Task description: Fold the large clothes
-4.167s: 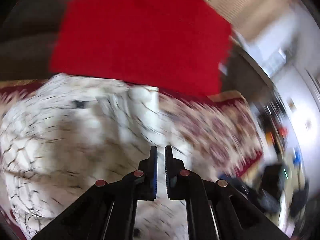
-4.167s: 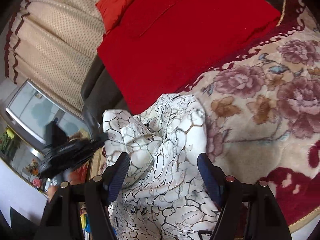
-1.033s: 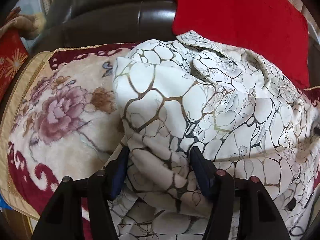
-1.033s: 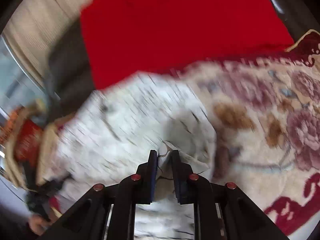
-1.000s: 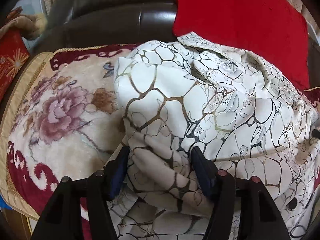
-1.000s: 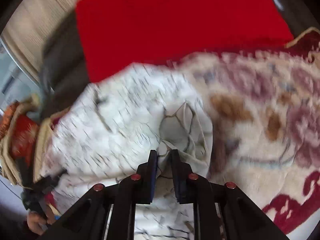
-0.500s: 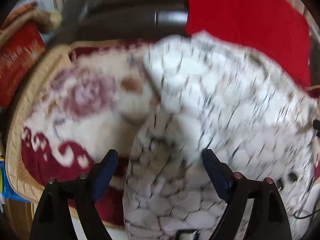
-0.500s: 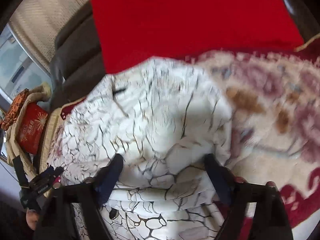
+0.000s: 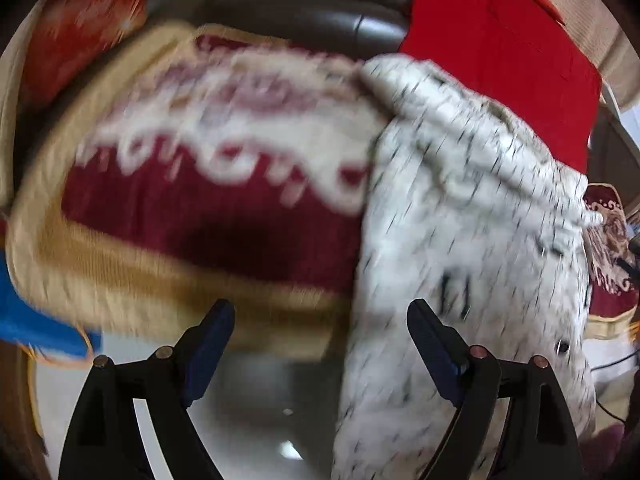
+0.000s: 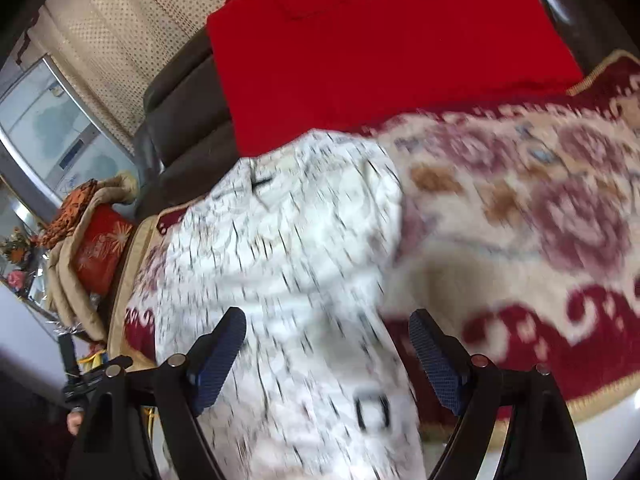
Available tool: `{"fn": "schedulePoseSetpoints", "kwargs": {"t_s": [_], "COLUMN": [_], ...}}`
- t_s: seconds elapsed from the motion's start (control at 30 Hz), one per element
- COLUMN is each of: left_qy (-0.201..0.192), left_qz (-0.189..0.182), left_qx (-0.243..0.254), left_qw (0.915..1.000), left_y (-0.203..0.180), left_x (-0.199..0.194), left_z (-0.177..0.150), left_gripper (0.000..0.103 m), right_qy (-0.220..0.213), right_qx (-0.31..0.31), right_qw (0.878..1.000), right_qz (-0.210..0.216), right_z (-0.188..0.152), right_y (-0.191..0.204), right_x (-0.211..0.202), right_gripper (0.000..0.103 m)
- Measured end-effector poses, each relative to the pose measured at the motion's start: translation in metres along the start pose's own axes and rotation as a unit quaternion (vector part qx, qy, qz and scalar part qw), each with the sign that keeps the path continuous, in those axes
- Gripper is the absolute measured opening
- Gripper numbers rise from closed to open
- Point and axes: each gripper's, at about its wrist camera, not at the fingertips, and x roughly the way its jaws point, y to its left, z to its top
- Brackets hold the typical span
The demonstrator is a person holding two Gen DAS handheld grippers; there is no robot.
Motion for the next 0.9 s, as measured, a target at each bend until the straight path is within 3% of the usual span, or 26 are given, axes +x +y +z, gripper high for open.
{"fn": "schedulePoseSetpoints", "kwargs": {"t_s": [0.1,0.23,0.3,0.37,0.43,0.57,0.77,0.8,0.83,0.9], "left_qy": [0.04,0.058,0.071,0.085,0.09,0.105,0.1,0.095,0.094,0.085], "left_qz": [-0.056,-0.113,-0.163,-0.224,-0.258,-0.328,-0.374,-0.386,-0.397,-0.417], "left_qx": [-0.048,-0.075,-0.099,-0.132,-0.145,-0.147,-0.102,-0.098,-0.095,-0.091], "left_qw": [0.9965,0.9891,0.9791,0.9619,0.9511,0.9272,0.9166,0.9124,0.908,0.9005], "left_y": [0.026,0.039,0.044,0.048,0.049,0.039,0.011,0.008,0.004,-0.002], "left_x": [0.021,0.053,0.071,0.09,0.102,0.116,0.114,0.112,0.11,0.108], "left_z": [-0.037,-0.07,-0.081,-0.092,-0.099,-0.113,-0.13,-0.133,-0.137,-0.14], "left_gripper": [0.088,0.088,0.088,0.088,0.088,0.088,0.086,0.073,0.053,0.035], "right_qy": [0.03,0.071,0.083,0.093,0.106,0.118,0.134,0.145,0.154,0.17], "right_qx": [0.013,0.048,0.077,0.105,0.124,0.164,0.194,0.193,0.196,0.224], "right_qw": [0.999,0.996,0.993,0.99,0.986,0.978,0.964,0.962,0.959,0.944], "right_qz": [0.006,0.011,0.015,0.023,0.031,0.058,0.126,0.124,0.13,0.174], "right_z": [-0.032,-0.069,-0.088,-0.102,-0.117,-0.141,-0.158,-0.161,-0.163,-0.17], "right_y": [-0.022,-0.056,-0.074,-0.09,-0.102,-0.124,-0.138,-0.138,-0.139,-0.141], "right_x": [-0.01,-0.012,-0.011,-0.008,-0.005,0.0,0.021,0.031,0.04,0.056], "right_gripper": [0.086,0.086,0.086,0.086,0.086,0.086,0.086,0.086,0.086,0.086]}}
